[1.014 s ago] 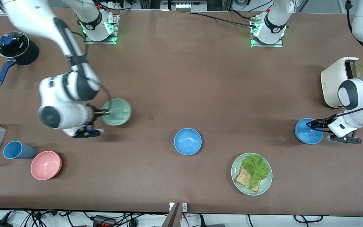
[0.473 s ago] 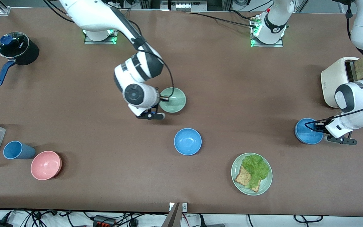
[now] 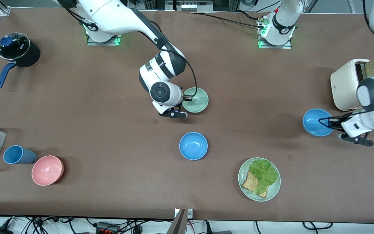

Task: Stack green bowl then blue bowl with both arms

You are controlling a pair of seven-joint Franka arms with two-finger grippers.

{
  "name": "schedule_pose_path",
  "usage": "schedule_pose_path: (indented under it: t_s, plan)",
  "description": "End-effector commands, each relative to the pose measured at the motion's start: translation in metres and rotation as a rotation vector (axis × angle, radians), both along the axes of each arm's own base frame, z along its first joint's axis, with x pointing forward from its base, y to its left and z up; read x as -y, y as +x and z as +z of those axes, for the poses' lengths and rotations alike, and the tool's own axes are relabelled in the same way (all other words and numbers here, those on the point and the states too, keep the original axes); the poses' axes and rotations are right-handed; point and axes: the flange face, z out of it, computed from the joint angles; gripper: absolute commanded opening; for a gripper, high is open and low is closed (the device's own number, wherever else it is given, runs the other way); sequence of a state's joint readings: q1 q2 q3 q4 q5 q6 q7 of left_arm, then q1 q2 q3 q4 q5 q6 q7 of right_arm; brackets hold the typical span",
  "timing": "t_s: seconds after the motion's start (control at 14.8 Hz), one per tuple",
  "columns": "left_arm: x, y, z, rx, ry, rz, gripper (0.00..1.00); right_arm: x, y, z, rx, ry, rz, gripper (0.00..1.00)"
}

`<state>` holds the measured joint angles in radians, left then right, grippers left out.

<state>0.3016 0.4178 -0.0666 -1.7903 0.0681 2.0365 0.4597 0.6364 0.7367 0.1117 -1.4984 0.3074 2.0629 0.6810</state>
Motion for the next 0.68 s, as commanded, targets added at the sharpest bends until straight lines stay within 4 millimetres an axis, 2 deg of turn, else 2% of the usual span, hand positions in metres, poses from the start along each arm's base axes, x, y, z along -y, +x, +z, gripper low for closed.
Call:
schedule_pose_path:
  t_s: [0.0,0.07,0.14,0.27,0.34,0.41,0.47,0.61]
  plan:
    - [0.014,-0.024,0.102,-0.044,-0.006,-0.1,0.0,-0.009,-0.006,-0.005,-0.006,0.001,-0.01,0.0]
    - [0.017,-0.029,0.129,-0.048,-0.003,-0.119,0.0,-0.007,-0.005,-0.006,-0.01,-0.005,-0.018,0.32]
    - [0.014,-0.031,0.148,-0.042,-0.011,-0.16,0.0,-0.007,-0.004,-0.002,-0.009,-0.007,-0.027,0.98]
    - [-0.001,-0.047,0.166,-0.117,-0.055,-0.18,0.0,-0.003,0.008,0.023,0.022,0.0,-0.062,1.0]
    - [-0.007,-0.052,0.169,-0.127,-0.059,-0.167,0.0,0.005,0.016,0.056,0.047,0.017,-0.08,1.0]
    - [-0.029,-0.062,0.177,-0.106,-0.07,-0.141,0.0,0.015,0.024,0.08,0.058,0.017,-0.089,1.0]
    - [-0.04,-0.08,0.201,-0.066,-0.101,-0.136,0.0,0.028,0.033,0.109,0.072,0.018,-0.1,1.0]
    - [-0.045,-0.114,0.249,-0.034,-0.127,-0.181,0.0,0.064,0.061,0.164,0.084,0.007,-0.131,1.0]
